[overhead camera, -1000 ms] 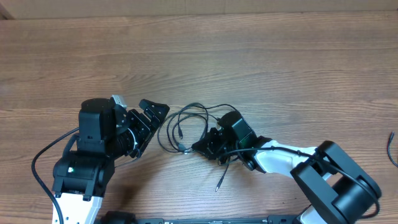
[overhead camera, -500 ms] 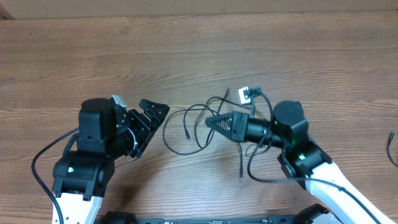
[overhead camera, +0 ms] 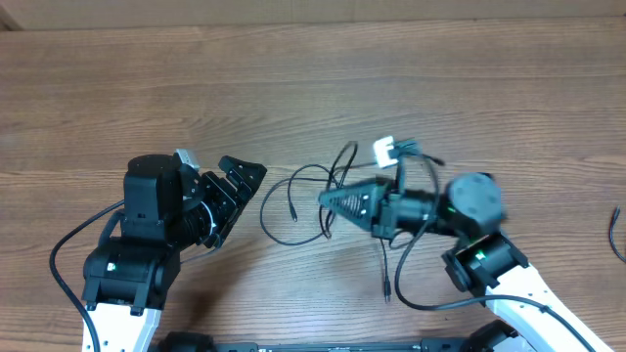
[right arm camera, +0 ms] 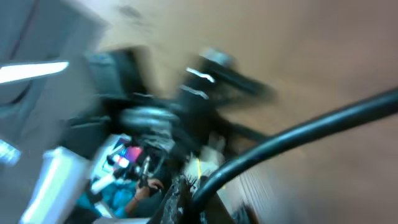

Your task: Untangle cables

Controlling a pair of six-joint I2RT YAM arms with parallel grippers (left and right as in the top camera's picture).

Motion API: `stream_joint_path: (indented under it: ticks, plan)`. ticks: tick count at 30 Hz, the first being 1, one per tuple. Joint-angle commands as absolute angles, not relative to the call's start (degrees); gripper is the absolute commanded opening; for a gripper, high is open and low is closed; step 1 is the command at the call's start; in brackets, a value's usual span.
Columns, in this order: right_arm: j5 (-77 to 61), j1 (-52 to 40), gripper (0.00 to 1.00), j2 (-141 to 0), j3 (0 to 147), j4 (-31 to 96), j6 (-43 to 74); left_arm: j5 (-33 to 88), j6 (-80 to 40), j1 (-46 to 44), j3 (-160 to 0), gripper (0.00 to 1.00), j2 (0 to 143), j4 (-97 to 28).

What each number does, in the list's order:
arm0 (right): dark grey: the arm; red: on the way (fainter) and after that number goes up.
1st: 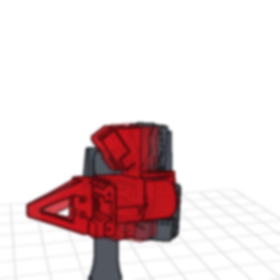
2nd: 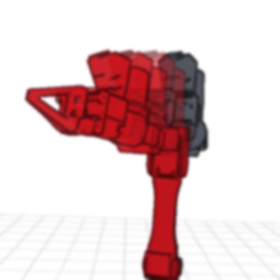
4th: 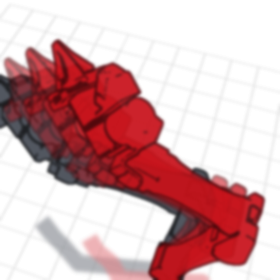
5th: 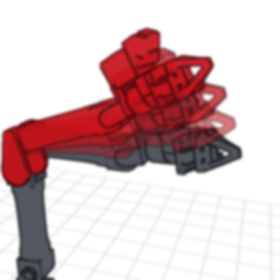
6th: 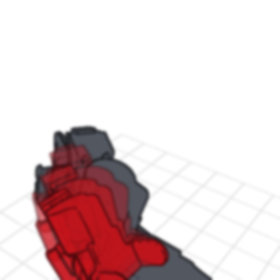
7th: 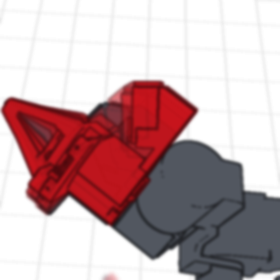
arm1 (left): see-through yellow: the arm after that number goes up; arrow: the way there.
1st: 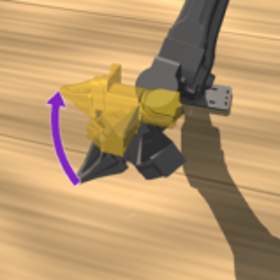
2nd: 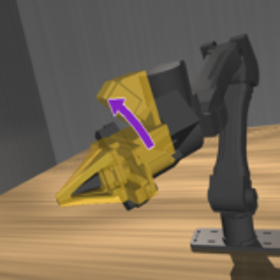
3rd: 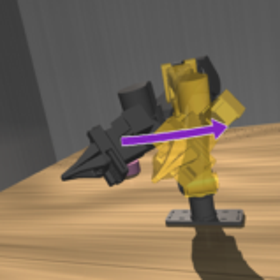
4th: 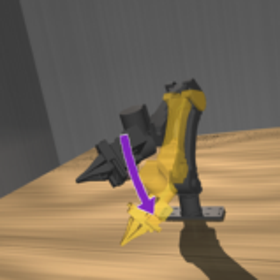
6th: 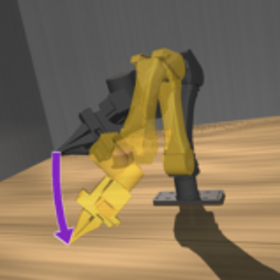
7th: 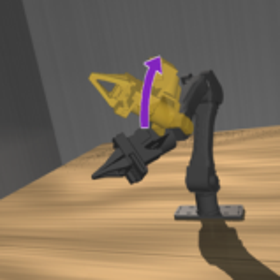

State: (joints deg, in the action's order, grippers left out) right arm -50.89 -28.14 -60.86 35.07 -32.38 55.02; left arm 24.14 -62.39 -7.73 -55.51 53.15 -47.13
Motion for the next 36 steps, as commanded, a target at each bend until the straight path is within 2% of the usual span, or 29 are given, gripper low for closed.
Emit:
stream_joint_path:
  ticks: [1,4,7,9,14,16,26,36]
  plan:
    - [-53.3,-23.3,0.04,-60.1,37.1,-45.4,64.3,23.5,-61.3,-7.4,-56.1,1.00,52.9,-47.0]
    - [-55.5,-18.5,0.04,-60.1,39.0,-59.9,71.6,23.5,-61.3,-7.4,-56.1,1.00,52.9,-47.0]
    - [-59.0,-16.5,0.04,-60.1,39.8,-66.1,73.3,23.5,-61.3,-7.4,-56.1,1.00,52.9,-47.0]
    - [-61.3,-16.5,0.04,-60.2,39.8,-62.5,73.2,23.5,-61.3,-7.4,-56.1,1.00,52.9,-47.0]
    - [-63.6,-16.5,0.04,-60.2,39.8,-41.2,66.8,23.5,-61.3,-7.4,-56.1,1.00,52.9,-46.9]
    - [-63.5,-16.5,0.04,-60.2,39.8,-36.5,65.5,23.5,-61.3,-7.4,-56.1,1.00,52.9,-47.0]
    - [-55.1,-16.4,0.04,-60.3,39.8,-38.1,71.2,23.5,-61.3,-7.4,-56.1,1.00,52.9,-47.0]
    - [-55.3,-16.4,0.04,-60.3,39.8,-23.6,68.8,23.5,-61.3,-7.4,-56.1,1.00,52.9,-47.0]
